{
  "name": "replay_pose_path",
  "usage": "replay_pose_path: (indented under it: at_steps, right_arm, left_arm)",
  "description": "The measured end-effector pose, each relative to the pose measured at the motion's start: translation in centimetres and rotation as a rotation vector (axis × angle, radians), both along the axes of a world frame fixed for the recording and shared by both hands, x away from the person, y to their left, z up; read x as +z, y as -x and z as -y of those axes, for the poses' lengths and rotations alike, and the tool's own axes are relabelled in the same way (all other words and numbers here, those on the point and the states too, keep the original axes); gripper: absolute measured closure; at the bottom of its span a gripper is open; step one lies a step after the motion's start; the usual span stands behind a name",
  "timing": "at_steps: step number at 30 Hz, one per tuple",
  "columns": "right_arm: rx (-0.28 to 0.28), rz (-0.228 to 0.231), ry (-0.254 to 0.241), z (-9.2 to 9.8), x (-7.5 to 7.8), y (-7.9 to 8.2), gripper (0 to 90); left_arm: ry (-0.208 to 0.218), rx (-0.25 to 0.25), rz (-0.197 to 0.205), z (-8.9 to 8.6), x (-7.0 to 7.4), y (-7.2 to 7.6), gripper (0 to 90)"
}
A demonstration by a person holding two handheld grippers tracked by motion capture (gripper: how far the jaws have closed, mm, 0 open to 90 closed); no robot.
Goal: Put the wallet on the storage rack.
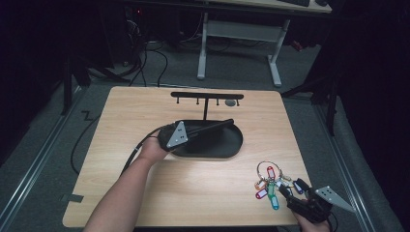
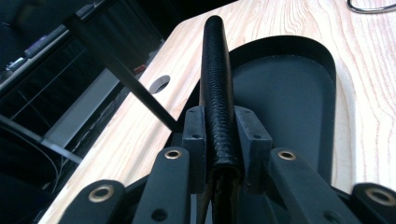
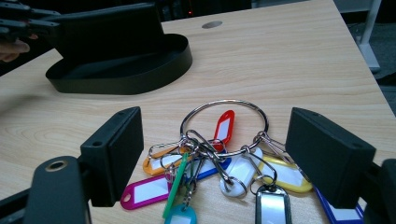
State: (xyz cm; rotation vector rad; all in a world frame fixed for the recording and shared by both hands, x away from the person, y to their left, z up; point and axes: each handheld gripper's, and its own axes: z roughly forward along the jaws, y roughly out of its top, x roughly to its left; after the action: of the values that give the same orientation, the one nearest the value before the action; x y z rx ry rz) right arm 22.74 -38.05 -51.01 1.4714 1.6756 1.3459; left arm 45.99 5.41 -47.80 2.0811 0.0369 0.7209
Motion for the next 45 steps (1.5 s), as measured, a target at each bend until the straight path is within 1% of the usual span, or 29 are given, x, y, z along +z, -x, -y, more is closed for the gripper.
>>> replay_pose_path:
  at_steps: [2,4,5,6,8,9,12,14,16,19,22,24,25,30,32,33,34,35,36,37,38,39,43,45]
  right_arm:
    - [-0.002,-0.001,-0.001,0.0,0.0,0.0,19.6]
    - [-0.005,-0.003,-0.003,0.1,-0.1,0.0,19.6]
    - [-0.006,-0.005,-0.009,0.1,-0.1,0.0,19.6]
    - [-0.006,-0.005,-0.009,0.1,-0.1,0.0,19.6]
    - [-0.006,-0.005,-0.007,0.0,-0.1,0.0,19.6]
    - [-0.006,-0.005,-0.007,0.0,-0.1,0.0,19.6]
    - [-0.003,-0.004,-0.004,-0.1,0.0,0.0,19.6]
    - [-0.003,-0.003,-0.003,-0.1,0.0,0.0,19.6]
    - [-0.003,-0.003,-0.005,-0.2,0.0,0.1,19.6]
    - [-0.004,-0.001,-0.003,-0.1,0.0,0.1,19.6]
    - [-0.004,-0.002,-0.003,-0.1,0.0,0.0,19.6]
    - [-0.004,-0.004,-0.002,-0.2,0.0,0.0,19.6]
    - [-0.004,-0.004,-0.002,-0.2,0.0,0.0,19.6]
    - [-0.003,-0.006,-0.001,-0.2,0.0,0.0,19.6]
    - [-0.003,-0.005,0.0,-0.2,0.0,0.0,19.6]
    - [-0.003,-0.004,0.0,-0.2,0.0,0.0,19.6]
    - [-0.003,-0.004,0.0,-0.2,0.0,0.0,19.6]
    - [-0.001,-0.006,0.001,-0.2,0.0,0.0,19.7]
    - [-0.001,-0.006,0.001,-0.2,0.0,0.0,19.7]
    - [-0.001,-0.006,0.0,-0.3,0.0,0.0,19.6]
    - [-0.002,-0.005,0.001,-0.3,0.0,0.0,19.7]
    - [0.0,-0.004,0.002,-0.3,0.0,0.0,19.7]
    - [0.003,-0.003,0.005,-0.4,0.1,0.0,19.7]
    - [0.003,-0.001,0.006,-0.4,0.1,-0.1,19.7]
  left_arm:
    - [0.0,-0.003,-0.002,0.1,-0.2,-0.1,76.8]
    - [0.013,-0.006,-0.01,0.2,-0.5,-0.3,76.7]
    - [0.02,-0.008,-0.022,0.2,-0.6,-0.5,76.6]
    - [0.02,-0.008,-0.022,0.2,-0.6,-0.5,76.5]
    - [0.024,-0.005,-0.048,-0.1,-0.7,-0.6,76.1]
    - [0.024,-0.005,-0.048,-0.1,-0.7,-0.6,75.9]
    - [0.018,-0.001,-0.089,-0.3,-0.8,-0.6,75.2]
    - [0.016,0.011,-0.109,-0.4,-0.7,-0.6,75.1]
    - [0.013,0.018,-0.117,-0.7,-0.5,-0.5,74.8]
    - [0.003,0.024,-0.118,-0.8,-0.4,-0.5,74.6]
    - [0.001,0.027,-0.124,-0.9,-0.5,-0.5,74.2]
    - [-0.014,0.03,-0.132,-0.9,-0.6,-0.5,73.6]
    - [-0.014,0.03,-0.132,-0.9,-0.6,-0.5,73.4]
    - [-0.015,0.059,-0.153,-1.3,-0.5,-0.4,72.2]
    - [-0.005,0.076,-0.163,-1.5,-0.3,-0.4,71.1]
    - [-0.005,0.076,-0.163,-1.5,-0.3,-0.4,70.7]
    - [0.005,0.084,-0.167,-1.6,-0.2,-0.4,70.7]
    - [0.027,0.105,-0.171,-2.0,0.1,-0.3,68.1]
    - [0.027,0.105,-0.171,-2.0,0.1,-0.3,66.8]
    - [0.033,0.111,-0.174,-2.3,0.3,-0.2,66.9]
    - [0.033,0.111,-0.174,-2.3,0.3,-0.2,68.9]
    - [0.035,0.104,-0.183,-2.7,0.3,0.1,70.1]
    - [0.028,0.089,-0.186,-2.8,0.1,0.5,72.4]
    - [0.034,0.092,-0.185,-2.8,0.0,0.6,72.7]
